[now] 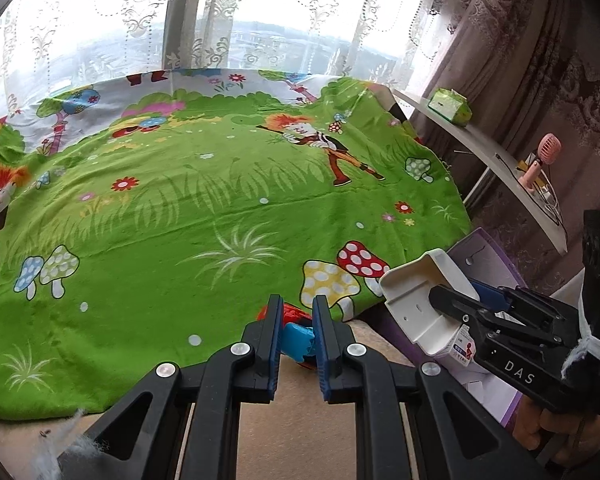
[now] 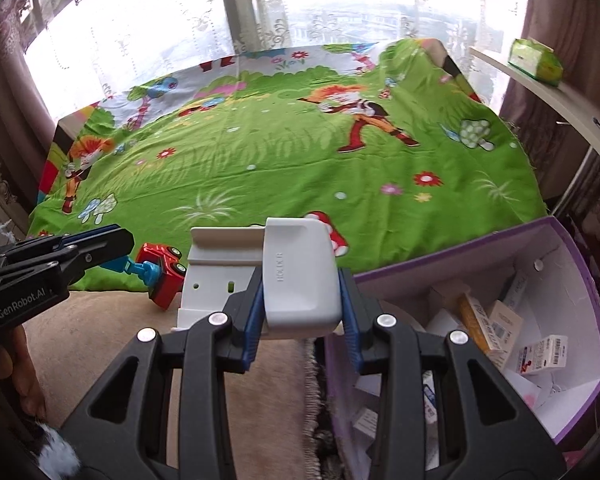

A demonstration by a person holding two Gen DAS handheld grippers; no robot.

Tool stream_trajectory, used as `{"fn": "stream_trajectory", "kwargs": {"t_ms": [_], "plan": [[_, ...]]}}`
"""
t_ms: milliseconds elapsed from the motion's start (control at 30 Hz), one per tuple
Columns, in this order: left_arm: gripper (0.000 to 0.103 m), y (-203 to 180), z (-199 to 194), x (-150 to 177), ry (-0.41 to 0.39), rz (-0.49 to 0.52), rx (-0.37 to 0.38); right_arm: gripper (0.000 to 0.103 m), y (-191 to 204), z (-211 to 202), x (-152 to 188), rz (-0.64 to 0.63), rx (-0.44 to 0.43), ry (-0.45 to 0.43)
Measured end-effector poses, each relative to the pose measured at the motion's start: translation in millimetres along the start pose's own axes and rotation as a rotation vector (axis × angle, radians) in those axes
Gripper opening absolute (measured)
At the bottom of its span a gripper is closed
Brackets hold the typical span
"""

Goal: Organize rigid objects
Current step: 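Carry the red truck and white holder over the purple storage box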

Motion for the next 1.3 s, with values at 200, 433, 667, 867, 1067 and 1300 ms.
{"fn": "stream_trajectory", "kwargs": {"t_ms": [200, 433, 667, 867, 1067, 1300], "plan": [[0.014, -26, 1, -14, -0.011, 0.040, 0.037, 0.039, -26, -9, -5, 0.054, 0.025, -0.018], [0.009, -53, 5, -24, -0.011, 0.085, 0.076, 0.039, -59, -22, -14, 0.101, 0.069, -0.049], [0.019, -31, 16, -22, 0.027, 0.017, 0.069, 0.039, -92, -21, -11, 0.147, 0.117, -0.042], [0.052, -38, 50, -21, 0.145, 0.033, 0.134, 0.039, -105, -13, -5, 0.155, 0.144, -0.010], [0.066, -58, 81, -23, 0.228, 0.017, 0.184, 0.039, -116, -7, 8, 0.163, 0.167, 0.019], [0.059, -59, 119, -16, 0.343, -0.006, 0.211, 0.039, -128, -6, 10, 0.168, 0.197, 0.029]]}}
Point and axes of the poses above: each gripper's, at about its wrist camera, not at the fingertips, and z roughly the way its jaws point, y to its left, x to its underside, the point moved 4 cm from there along z, roughly the way its jaws point, and after that the axes turned 14 degrees about z, right-handed, at the moved point
